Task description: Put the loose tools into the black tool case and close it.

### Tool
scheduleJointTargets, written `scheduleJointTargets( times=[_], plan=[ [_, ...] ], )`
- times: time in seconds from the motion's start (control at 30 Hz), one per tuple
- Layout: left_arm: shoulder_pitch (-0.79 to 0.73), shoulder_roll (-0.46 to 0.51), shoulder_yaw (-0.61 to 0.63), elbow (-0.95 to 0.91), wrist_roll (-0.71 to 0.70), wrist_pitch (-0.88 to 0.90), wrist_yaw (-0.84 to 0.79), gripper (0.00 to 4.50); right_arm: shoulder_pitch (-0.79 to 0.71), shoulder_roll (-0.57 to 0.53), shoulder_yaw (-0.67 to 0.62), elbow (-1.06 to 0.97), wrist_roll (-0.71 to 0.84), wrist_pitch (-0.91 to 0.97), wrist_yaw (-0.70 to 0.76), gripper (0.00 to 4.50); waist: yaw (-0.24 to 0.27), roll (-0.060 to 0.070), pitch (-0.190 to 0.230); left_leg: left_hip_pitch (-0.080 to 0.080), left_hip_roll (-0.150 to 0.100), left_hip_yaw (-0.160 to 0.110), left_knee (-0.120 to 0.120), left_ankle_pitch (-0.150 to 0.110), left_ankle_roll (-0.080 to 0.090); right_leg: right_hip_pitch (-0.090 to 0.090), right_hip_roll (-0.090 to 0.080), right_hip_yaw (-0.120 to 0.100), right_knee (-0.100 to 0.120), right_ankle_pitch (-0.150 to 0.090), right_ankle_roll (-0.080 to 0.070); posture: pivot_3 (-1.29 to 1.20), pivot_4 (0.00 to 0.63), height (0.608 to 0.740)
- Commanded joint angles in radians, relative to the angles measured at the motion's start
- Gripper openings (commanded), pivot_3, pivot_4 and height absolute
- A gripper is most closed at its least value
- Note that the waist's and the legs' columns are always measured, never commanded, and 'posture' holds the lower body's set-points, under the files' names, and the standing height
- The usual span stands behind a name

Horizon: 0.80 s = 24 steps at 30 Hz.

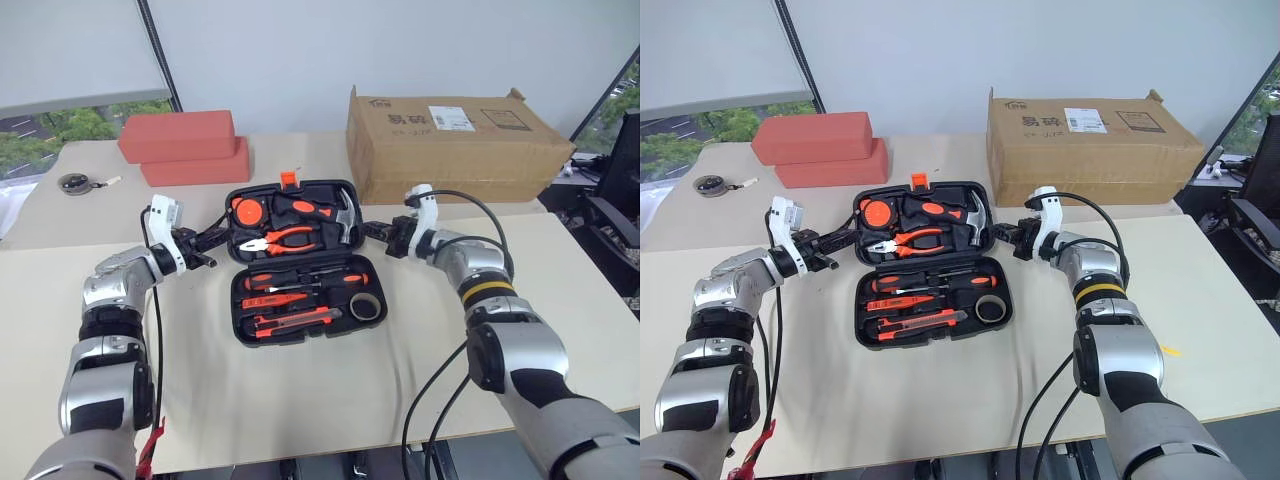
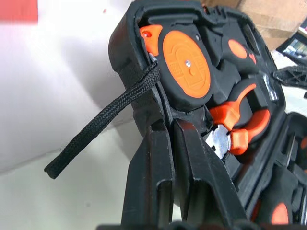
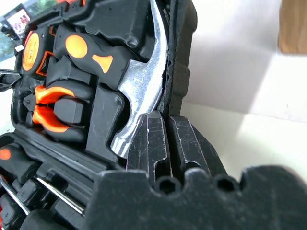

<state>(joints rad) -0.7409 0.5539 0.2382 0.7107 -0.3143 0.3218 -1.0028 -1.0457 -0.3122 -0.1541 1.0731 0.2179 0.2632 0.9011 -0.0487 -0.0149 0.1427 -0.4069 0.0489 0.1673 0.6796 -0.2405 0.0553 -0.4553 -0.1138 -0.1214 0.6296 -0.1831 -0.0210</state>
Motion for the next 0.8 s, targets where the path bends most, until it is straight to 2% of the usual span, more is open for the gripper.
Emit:
scheduleJointTargets(
  times=[0.03, 0.17, 0.37, 0.5, 0.53, 0.67, 0.73, 0.8],
  plan=[
    [0.042, 0.006, -0.038, -0.144, 0.058, -0.279, -0.010, 0.04, 0.017, -0.010, -0.022, -0.124, 0.049, -0.178, 0.142, 0.00, 0.003, 0.000, 0.000, 0.000, 0.000, 0.000, 0.000, 0.000, 0.000, 0.000, 0.000, 0.000, 0.000, 0.000, 0.000, 0.00, 0.150, 0.712],
    [0.124, 0.035, -0.076, -0.211, 0.129, -0.444, 0.019, 0.04, 0.116, -0.019, -0.017, -0.217, 0.060, -0.297, 0.241, 0.00, 0.005, 0.000, 0.000, 0.000, 0.000, 0.000, -0.001, 0.000, 0.000, 0.000, 0.000, 0.000, -0.001, 0.000, 0.000, 0.00, 0.150, 0.712],
    [0.243, 0.060, -0.082, -0.312, 0.220, -0.786, 0.095, 0.04, 0.250, -0.039, 0.024, -0.318, -0.013, -0.673, 0.258, 0.00, 0.004, 0.000, 0.000, 0.001, 0.000, 0.001, -0.001, 0.000, 0.000, 0.000, 0.000, 0.000, -0.002, 0.000, 0.000, 0.00, 0.150, 0.712],
    [0.340, 0.078, -0.096, -0.332, 0.280, -0.996, 0.134, 0.04, 0.315, -0.075, 0.046, -0.351, -0.028, -0.816, 0.271, 0.00, 0.007, 0.000, 0.000, 0.001, 0.001, 0.001, -0.001, 0.000, 0.000, -0.001, -0.001, 0.000, -0.004, 0.000, 0.000, 0.00, 0.150, 0.712],
    [0.364, 0.086, -0.100, -0.336, 0.282, -1.026, 0.133, 0.00, 0.326, -0.087, 0.050, -0.361, -0.027, -0.819, 0.274, 0.36, 0.007, 0.000, 0.000, 0.002, 0.001, 0.001, -0.001, 0.000, 0.000, -0.001, -0.001, 0.000, -0.004, 0.000, 0.000, 0.00, 0.150, 0.712],
    [0.524, 0.179, -0.139, -0.375, 0.259, -1.181, 0.050, 1.33, 0.432, -0.197, 0.099, -0.473, -0.032, -0.749, 0.359, 1.57, 0.009, 0.000, 0.000, 0.003, 0.001, 0.001, -0.001, -0.001, 0.000, 0.000, -0.003, 0.001, -0.003, 0.000, 0.000, 0.00, 0.150, 0.712],
    [0.596, 0.240, -0.146, -0.350, 0.268, -1.267, 0.031, 2.10, 0.515, -0.283, 0.123, -0.561, -0.025, -0.636, 0.416, 2.33, 0.016, 0.001, 0.000, 0.005, 0.001, 0.001, -0.001, -0.003, 0.000, 0.001, -0.004, 0.001, -0.003, 0.000, -0.001, 0.00, 0.150, 0.712],
    [0.621, 0.270, -0.114, -0.300, 0.240, -1.257, 0.052, 2.78, 0.608, -0.377, 0.151, -0.659, -0.015, -0.529, 0.489, 3.00, 0.029, 0.001, 0.000, 0.005, 0.001, 0.000, -0.001, -0.008, -0.003, 0.000, -0.011, 0.000, -0.003, -0.002, -0.003, 0.00, 0.150, 0.712]
  ],
)
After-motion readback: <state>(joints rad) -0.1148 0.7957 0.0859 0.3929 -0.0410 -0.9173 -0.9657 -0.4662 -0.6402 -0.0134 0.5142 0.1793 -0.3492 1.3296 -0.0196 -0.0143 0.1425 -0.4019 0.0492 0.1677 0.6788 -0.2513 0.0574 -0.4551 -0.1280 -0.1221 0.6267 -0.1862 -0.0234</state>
